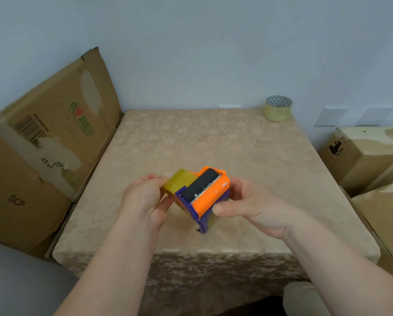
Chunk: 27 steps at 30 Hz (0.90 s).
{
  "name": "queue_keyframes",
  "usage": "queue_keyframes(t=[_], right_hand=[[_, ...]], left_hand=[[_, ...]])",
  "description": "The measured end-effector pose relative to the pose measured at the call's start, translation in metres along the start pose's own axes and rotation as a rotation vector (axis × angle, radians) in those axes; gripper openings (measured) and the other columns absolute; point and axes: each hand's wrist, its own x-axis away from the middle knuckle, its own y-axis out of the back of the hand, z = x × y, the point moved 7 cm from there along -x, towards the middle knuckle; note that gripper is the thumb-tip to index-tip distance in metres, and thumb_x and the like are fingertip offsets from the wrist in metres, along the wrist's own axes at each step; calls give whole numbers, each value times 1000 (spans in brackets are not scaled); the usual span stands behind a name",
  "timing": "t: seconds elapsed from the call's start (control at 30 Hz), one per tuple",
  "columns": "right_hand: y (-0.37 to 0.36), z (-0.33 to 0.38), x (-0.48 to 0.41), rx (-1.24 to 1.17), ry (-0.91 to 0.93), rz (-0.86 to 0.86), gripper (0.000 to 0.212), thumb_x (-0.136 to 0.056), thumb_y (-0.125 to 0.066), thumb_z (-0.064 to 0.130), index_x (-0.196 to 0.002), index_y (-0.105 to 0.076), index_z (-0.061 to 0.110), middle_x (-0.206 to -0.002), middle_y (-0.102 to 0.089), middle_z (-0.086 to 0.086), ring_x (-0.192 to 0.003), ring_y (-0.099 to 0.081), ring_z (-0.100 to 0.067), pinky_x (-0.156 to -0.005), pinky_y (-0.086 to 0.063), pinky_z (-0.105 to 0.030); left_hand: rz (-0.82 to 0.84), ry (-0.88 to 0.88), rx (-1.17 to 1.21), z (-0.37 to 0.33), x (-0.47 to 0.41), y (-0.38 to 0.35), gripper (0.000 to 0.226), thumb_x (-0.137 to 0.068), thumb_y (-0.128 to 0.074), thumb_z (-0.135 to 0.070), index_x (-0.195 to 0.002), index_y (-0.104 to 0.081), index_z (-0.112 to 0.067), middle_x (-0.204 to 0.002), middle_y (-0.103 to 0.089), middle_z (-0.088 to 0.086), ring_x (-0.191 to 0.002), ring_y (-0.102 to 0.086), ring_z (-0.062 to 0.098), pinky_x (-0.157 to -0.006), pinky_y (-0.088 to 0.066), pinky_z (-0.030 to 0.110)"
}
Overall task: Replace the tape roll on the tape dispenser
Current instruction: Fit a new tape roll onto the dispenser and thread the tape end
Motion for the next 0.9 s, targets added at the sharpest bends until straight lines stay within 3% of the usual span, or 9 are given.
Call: queue_keyframes(t=[0.13,0.27,0.4,0.5,0.63,0.8,0.9], right_hand=[[-5,6,2,-44,13,7,54,-46,-81,61,-92,-73,33,-92,-75,12,-86,-67,-1,-73,-50,-15],[-9,6,4,-68,-6,18,60,-48,-75,69,-95,-72,32,-95,-75,8,-89,-68,-6,-78,-51,-18],[-11,4,6,-96,-58,48,65,-55,-68,73,-100,-70,26,-91,-76,-5,-84,-72,-17,-73,-55,-27],[-12,3,7,-118,-87,50,63,-47,-77,67,-96,-72,29,-91,-76,0,-81,-71,-14,-72,-56,-26],[-14,2,5,15,-71,81,58,-45,-84,55,-98,-70,37,-100,-74,7,-94,-67,-10,-85,-54,-27],[-15,8,3,154,-40,68,41,-56,-77,33,-95,-68,37,-92,-73,12,-86,-66,-5,-76,-51,-19],[-12,9,2,264,-25,28,36,-59,-82,23,-91,-66,31,-79,-71,15,-74,-64,-1,-67,-49,-15]], left_hand=[[44,-169,-116,-16,27,-15,26,-81,-52,9,-73,-47,-16,-72,-53,7,-52,-54,11,-43,-50,21],[141,-285,-263,-24,42,-30,25,-79,-50,10,-75,-50,-15,-77,-54,11,-61,-53,16,-42,-50,21],[239,-365,-385,-26,51,-40,17,-78,-58,4,-80,-57,-12,-86,-65,14,-74,-62,23,-56,-56,32],[248,-383,-445,-29,49,-39,15,-78,-61,1,-79,-59,-14,-84,-68,12,-73,-64,21,-62,-56,36],[188,-374,-420,-34,43,-30,23,-82,-56,-2,-68,-55,-20,-56,-62,-4,-60,-54,17,-61,-45,33],[228,-371,-367,-39,46,-31,20,-88,-56,-15,-67,-55,-16,-44,-59,-9,-40,-51,5,-41,-41,17],[261,-382,-354,-42,47,-32,22,-88,-55,-15,-66,-56,-15,-47,-62,-9,-42,-54,3,-45,-44,19]])
